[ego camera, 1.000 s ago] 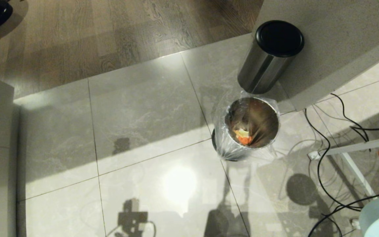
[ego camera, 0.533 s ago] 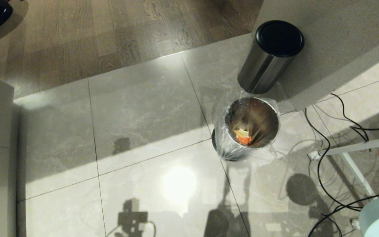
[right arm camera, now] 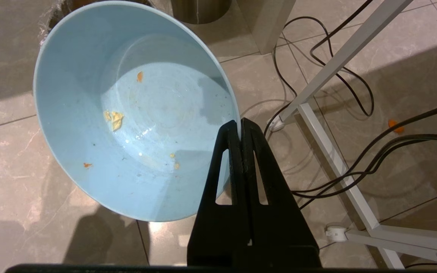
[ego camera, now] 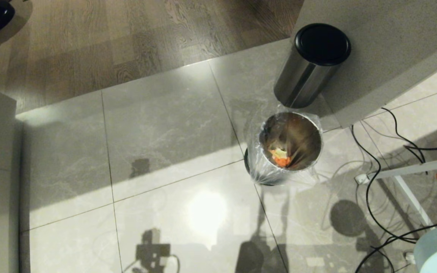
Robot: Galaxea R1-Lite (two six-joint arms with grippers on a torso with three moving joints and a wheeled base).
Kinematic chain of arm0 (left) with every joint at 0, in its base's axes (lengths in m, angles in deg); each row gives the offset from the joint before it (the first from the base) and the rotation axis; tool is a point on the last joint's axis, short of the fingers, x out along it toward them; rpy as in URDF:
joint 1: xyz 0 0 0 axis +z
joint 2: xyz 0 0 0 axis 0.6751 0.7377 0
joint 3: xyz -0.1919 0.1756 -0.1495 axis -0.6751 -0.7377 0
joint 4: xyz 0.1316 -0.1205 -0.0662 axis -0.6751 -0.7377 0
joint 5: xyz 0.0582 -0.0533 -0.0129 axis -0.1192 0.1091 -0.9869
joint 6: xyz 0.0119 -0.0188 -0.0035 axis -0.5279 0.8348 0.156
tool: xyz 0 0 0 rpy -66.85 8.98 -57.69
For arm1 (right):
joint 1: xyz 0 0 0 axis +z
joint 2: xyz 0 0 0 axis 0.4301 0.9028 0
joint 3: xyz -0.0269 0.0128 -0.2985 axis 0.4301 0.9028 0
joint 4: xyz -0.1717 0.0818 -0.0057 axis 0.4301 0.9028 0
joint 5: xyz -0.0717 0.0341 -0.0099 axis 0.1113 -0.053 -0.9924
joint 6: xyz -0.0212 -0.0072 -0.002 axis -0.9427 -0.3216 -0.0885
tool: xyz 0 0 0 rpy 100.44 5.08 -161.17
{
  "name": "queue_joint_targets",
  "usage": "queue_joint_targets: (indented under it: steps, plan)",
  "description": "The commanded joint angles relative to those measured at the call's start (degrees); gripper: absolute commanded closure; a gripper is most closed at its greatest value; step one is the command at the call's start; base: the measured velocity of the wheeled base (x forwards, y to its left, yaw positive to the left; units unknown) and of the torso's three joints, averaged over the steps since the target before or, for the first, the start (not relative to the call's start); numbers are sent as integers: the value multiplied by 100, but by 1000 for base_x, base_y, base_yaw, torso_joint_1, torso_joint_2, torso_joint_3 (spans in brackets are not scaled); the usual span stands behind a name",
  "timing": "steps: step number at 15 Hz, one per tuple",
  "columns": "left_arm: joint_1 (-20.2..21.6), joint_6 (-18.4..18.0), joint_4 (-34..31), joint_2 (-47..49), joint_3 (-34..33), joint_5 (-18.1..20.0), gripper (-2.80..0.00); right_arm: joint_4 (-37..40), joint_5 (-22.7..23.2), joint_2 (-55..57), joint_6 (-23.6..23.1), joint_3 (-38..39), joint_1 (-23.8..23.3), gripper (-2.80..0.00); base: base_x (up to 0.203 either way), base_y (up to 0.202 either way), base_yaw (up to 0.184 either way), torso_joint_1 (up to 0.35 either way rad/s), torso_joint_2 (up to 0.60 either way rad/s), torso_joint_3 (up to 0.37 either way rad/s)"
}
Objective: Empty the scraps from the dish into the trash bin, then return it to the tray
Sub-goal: Put the bowl back to the table
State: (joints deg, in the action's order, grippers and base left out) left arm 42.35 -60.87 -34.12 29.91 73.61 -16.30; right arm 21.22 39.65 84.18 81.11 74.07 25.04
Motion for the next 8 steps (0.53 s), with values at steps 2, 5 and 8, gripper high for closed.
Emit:
queue_joint_targets:
  steps: [2, 5, 8]
  plan:
    - [2, 6, 4, 6, 0, -6, 0, -6, -5, 11, -4, 0, 0, 0, 0, 0, 0, 0, 0, 0]
    - [2, 6, 4, 6, 0, -6, 0, -6, -5, 11, -4, 0, 0, 0, 0, 0, 0, 2, 2, 65]
    - [2, 14, 4, 6, 0, -6, 0, -6, -5, 11, -4, 0, 0, 0, 0, 0, 0, 5, 5, 174]
